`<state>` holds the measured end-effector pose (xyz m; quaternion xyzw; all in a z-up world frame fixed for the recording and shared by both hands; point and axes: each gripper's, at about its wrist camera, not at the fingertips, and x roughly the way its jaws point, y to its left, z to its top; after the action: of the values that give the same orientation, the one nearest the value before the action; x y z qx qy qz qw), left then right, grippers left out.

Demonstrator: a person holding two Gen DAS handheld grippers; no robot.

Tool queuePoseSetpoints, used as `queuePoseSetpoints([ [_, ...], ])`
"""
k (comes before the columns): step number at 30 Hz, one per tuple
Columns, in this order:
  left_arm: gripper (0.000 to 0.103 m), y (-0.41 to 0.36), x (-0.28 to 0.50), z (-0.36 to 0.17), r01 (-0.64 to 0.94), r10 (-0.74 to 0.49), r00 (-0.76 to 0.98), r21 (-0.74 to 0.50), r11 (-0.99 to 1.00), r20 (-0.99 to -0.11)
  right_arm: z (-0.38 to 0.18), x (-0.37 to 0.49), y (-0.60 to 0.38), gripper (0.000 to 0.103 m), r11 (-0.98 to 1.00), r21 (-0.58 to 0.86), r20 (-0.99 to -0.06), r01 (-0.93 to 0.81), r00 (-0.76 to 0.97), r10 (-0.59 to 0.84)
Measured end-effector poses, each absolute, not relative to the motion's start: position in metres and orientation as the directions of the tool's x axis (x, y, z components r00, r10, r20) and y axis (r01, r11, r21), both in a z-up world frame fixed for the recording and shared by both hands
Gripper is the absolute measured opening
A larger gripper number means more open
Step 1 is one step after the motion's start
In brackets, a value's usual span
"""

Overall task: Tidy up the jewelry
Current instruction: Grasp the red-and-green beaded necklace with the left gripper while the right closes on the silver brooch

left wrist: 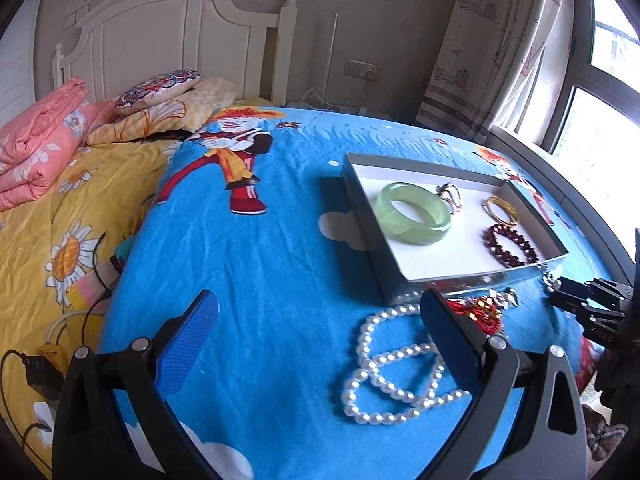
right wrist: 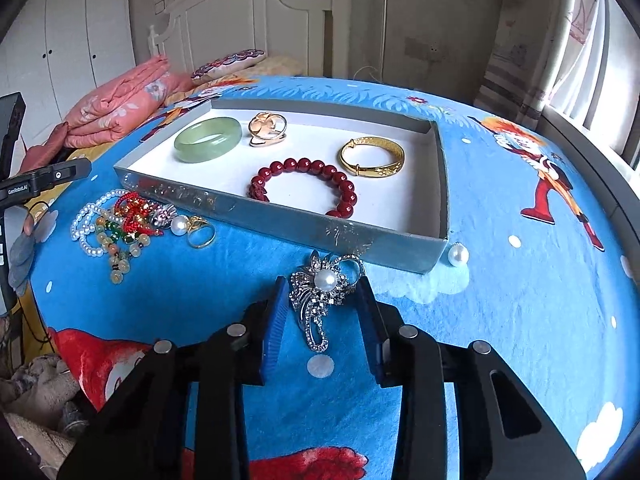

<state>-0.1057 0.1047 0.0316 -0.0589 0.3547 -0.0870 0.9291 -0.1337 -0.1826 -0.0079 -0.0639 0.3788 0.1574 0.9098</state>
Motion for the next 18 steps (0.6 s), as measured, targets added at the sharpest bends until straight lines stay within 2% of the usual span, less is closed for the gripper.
queuePoseSetpoints([
  [2,0.100,0.093,-0.112,0.033,0.160,-0.254,0.721,-0.201,0.966,-0.644,-0.008,-0.136,-0.182,0.032,0.942,-0.003,-0.704,-0.336,0.670,0.237],
  [4,0.100,0.074,-0.118,0.034,0.196,-0.266,0.716,-0.180,0.964,-0.646,-0.008,-0.137,-0.183,0.032,0.941,-0.002,-0.700,-0.338,0.673,0.240],
  [7,0.094,0.038,-0.123,0.036,0.264,-0.249,0.721,-0.075,0.961,-0.647,-0.008,-0.140,-0.185,0.031,0.940,0.007,-0.692,-0.340,0.677,0.250],
  [10,0.070,0.015,-0.119,0.034,0.330,-0.267,0.701,-0.030,0.943,-0.661,-0.008,-0.143,-0.187,0.031,0.939,0.019,-0.683,-0.344,0.681,0.263],
  [11,0.058,0.009,-0.116,0.032,0.356,-0.281,0.686,-0.026,0.934,-0.671,-0.008,-0.143,-0.188,0.031,0.938,0.024,-0.681,-0.345,0.681,0.267],
  [12,0.052,0.004,-0.113,0.029,0.371,-0.283,0.674,-0.018,0.928,-0.682,-0.008,-0.144,-0.189,0.031,0.938,0.028,-0.679,-0.345,0.682,0.271],
  [14,0.051,-0.002,-0.110,0.023,0.376,-0.263,0.672,0.012,0.927,-0.692,-0.007,-0.145,-0.191,0.031,0.937,0.038,-0.672,-0.348,0.685,0.282],
  [18,0.034,-0.009,-0.103,0.017,0.405,-0.267,0.654,0.029,0.914,-0.708,-0.006,-0.146,-0.191,0.031,0.936,0.049,-0.664,-0.349,0.688,0.291],
])
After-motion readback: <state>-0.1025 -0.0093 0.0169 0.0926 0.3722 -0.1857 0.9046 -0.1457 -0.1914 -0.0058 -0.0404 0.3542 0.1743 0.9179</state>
